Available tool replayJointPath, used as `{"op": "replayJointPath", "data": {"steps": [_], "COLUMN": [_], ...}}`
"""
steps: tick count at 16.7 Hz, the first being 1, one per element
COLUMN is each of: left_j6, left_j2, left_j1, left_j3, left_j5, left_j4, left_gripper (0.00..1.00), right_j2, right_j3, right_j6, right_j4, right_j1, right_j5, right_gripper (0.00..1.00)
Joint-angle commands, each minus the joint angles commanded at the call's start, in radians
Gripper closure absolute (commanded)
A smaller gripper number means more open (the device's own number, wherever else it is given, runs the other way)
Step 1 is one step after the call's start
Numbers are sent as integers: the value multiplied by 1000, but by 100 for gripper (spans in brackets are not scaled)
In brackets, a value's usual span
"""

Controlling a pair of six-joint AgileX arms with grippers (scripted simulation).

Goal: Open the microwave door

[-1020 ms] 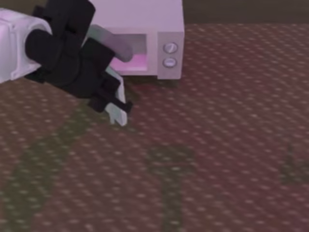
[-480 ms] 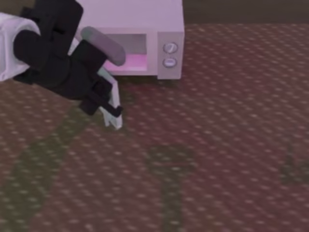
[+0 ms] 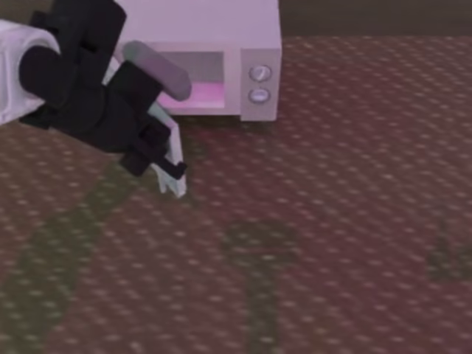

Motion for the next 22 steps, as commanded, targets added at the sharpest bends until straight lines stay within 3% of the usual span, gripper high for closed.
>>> {"op": "replayJointPath", "data": {"steps": [15,22], "left_j6": [1,146], "left_j2": [2,-13], "left_j1": [-1,62], "left_j3": [-3,-25], "left_j5": [6,73], "left_j4": [-1,-47], "left_gripper": [100,100], "right_j2": [0,0], "right_j3": [0,0], "right_j6": [0,0], "right_j4": [0,0], "right_j1": [0,0], "right_j5": [0,0], "right_gripper": [0,0]}}
